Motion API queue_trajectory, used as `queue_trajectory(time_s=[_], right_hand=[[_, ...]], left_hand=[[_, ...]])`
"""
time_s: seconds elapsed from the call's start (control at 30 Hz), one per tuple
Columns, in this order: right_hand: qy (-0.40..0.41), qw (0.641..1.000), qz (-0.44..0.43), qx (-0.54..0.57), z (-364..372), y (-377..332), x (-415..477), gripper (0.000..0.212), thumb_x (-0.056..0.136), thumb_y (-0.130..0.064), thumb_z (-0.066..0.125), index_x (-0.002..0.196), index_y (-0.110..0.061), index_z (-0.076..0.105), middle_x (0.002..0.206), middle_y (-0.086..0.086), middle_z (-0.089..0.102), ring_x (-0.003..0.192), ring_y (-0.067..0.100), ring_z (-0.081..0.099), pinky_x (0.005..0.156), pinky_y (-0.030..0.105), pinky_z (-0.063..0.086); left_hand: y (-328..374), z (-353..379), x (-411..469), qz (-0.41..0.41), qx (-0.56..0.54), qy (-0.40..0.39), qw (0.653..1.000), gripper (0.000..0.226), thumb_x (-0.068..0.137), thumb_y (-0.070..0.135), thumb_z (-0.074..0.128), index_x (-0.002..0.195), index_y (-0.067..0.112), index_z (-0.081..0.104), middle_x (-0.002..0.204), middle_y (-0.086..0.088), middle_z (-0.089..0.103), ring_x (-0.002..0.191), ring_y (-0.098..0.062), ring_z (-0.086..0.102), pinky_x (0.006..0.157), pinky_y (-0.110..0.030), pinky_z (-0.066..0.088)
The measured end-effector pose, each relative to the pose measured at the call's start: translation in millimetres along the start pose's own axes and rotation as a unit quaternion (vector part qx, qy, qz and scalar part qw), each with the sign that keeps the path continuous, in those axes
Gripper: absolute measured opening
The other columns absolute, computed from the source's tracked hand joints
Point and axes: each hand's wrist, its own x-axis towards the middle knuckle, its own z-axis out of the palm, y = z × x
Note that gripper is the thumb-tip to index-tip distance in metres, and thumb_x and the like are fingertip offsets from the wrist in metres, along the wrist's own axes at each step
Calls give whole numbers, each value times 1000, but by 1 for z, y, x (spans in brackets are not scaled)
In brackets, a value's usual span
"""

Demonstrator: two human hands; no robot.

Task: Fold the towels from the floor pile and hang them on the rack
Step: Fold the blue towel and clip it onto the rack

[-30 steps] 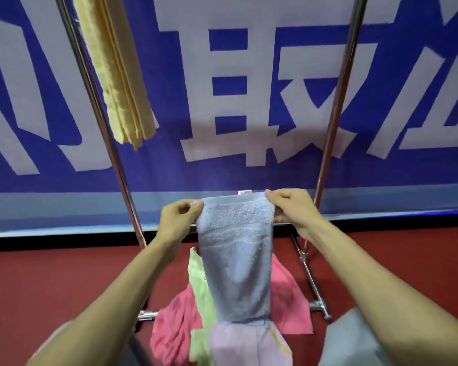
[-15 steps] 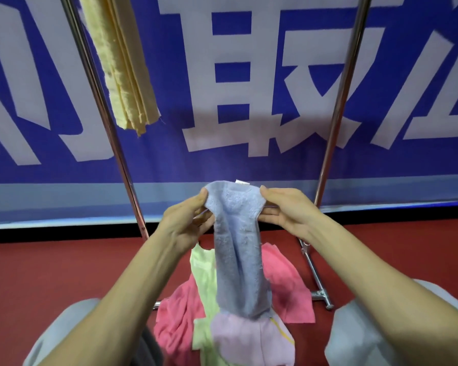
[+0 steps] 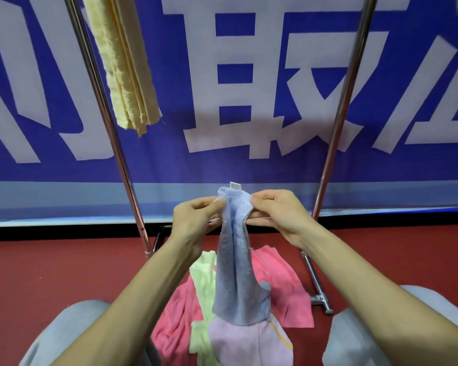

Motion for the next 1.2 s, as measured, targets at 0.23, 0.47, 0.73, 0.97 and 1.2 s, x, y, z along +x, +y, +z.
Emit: queue_trajectory(time_s=[0.23,0.47,0.73,0.97,1.2], right_hand=[[-9,1000,-6,-14,9,2,-5,11,90,-3,60,84,-1,70,77,14,71,71,19,71,70,27,60],[-25,1000,-10,1,9,-2,-12,11,90,-2,61,86,0,71,76,14,72,69,20,72,64,26,60],[-21,999,-27,-2,-2,-11,-19,14,79,-9,75,89,1,73,78,15,73,73,21,72,64,25,58],[-15,998,-63,-13,-11,-15,-10,10,90,0,59,91,-4,69,80,13,70,70,20,68,64,27,59],[-99,990,-84,-47,-23,-17,-10,11,93,-7,55,99,-4,63,87,17,58,78,23,53,77,29,44]], left_hand=[[-5,10,-5,-5,-8,15,1000,17,76,1,74,93,0,70,83,-11,71,60,-11,67,55,-18,53],[-4,8,-12,27,56,-12,998,33,72,4,79,103,10,70,93,-13,74,90,-23,71,81,-27,56],[0,2,-18,86,143,-116,979,63,77,-24,43,121,19,57,96,-3,76,81,-11,70,66,-17,53],[5,0,-15,86,1,-126,988,60,81,-23,41,125,15,55,107,-6,70,93,-10,64,72,-11,49],[7,-8,-9,131,181,-153,963,84,67,26,83,139,34,41,136,8,48,123,-9,50,99,-34,46]])
